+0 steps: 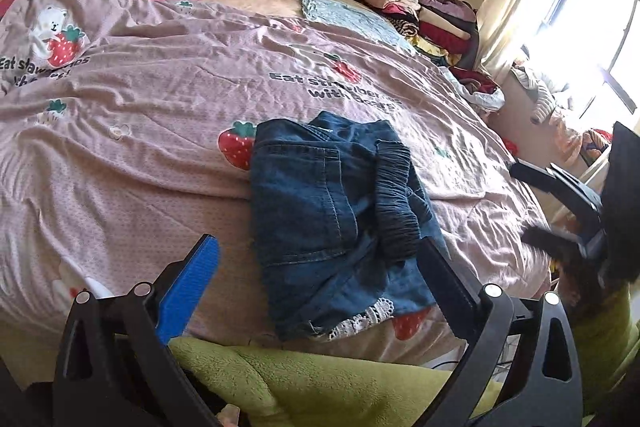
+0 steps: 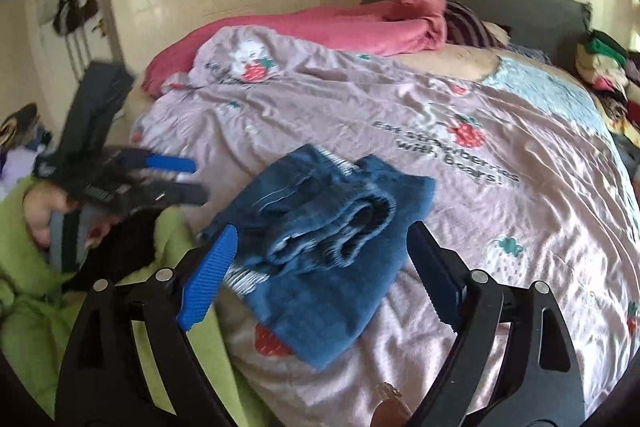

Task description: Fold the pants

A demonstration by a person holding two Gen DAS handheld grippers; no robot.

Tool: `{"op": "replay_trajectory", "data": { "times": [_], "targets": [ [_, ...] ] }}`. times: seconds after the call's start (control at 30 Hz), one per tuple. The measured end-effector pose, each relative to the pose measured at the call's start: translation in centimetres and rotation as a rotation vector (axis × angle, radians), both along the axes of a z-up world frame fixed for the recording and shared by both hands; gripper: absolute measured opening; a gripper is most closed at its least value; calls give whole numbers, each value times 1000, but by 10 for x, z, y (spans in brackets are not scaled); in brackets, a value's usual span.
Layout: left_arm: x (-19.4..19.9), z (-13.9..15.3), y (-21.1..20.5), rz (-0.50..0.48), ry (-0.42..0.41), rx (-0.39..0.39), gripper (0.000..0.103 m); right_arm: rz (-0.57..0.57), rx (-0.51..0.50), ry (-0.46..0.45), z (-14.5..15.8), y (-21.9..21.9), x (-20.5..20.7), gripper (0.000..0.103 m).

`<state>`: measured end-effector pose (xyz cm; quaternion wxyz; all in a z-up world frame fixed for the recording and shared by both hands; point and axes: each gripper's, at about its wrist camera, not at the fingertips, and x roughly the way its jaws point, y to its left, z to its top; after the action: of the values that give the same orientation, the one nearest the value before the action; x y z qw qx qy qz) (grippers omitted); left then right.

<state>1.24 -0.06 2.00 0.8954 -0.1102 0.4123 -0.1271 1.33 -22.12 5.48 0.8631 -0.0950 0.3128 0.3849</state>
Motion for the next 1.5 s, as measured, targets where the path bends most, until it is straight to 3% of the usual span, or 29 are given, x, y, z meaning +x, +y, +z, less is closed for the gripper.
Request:
{"op": "replay_trajectory", "data": {
  "times": [0.47, 0.67, 0.8, 0.87, 0.9, 1.03, 1.13, 1.23, 1.37, 1.4, 1.43, 1.5],
  "targets": [
    [7, -11, 13, 49, 42, 6, 98, 110, -98, 26, -35, 36, -27, 80],
    [13, -14, 46, 148, 65, -25, 98, 136, -116, 3, -38, 45, -32, 80],
    [19, -9, 57, 126, 36, -84, 97, 189, -137, -25, -38, 60, -35, 80],
    [26, -7, 52, 99, 33, -88, 77, 220, -164, -47, -39, 71, -36, 73],
    [32, -7, 47, 76, 37, -96, 56, 239, -175, -57, -40, 76, -36, 68],
    [59, -14, 24, -10, 75, -95, 38, 308, -265, -125, -49, 97, -35, 49],
    [79, -28, 10, -41, 126, -81, 38, 363, -332, -171, -56, 114, -32, 42],
    [95, -41, 2, -51, 164, -53, 38, 423, -395, -219, -64, 130, -31, 41],
    [104, -50, 1, -46, 181, -47, 40, 447, -407, -197, -78, 141, -19, 38],
    [106, -51, 1, -47, 183, -47, 40, 470, -387, -167, -79, 140, -17, 18],
    [107, -52, 1, -47, 184, -50, 40, 488, -369, -146, -78, 139, -16, 6],
    [109, -52, 1, -52, 185, -52, 41, 528, -350, -122, -68, 130, -23, 4]
  ]
}}
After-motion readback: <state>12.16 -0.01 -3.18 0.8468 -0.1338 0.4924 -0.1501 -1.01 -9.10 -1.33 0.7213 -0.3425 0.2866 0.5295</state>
